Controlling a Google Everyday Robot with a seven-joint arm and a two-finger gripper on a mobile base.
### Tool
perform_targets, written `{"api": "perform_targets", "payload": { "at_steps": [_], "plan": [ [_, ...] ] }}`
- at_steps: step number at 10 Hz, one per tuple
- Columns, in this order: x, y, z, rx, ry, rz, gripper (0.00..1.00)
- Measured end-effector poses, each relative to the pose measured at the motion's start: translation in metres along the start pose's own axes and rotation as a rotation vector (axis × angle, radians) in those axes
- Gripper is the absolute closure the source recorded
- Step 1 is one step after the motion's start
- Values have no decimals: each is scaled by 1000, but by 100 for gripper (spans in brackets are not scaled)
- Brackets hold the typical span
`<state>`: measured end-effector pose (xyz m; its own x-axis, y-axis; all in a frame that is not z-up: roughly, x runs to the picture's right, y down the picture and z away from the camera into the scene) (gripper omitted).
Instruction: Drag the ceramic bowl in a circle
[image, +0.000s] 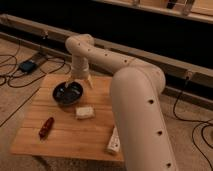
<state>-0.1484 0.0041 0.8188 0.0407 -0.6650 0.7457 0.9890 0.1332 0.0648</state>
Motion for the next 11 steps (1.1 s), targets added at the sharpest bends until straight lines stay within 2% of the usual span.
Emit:
{"api": "perform_targets", "payload": {
  "at_steps": [3, 7, 11],
  "plan": [
    [7, -14, 28, -22, 25, -10, 20],
    [24, -23, 79, -71, 60, -18, 20],
    [34, -25, 109, -70, 56, -28, 20]
  ]
}}
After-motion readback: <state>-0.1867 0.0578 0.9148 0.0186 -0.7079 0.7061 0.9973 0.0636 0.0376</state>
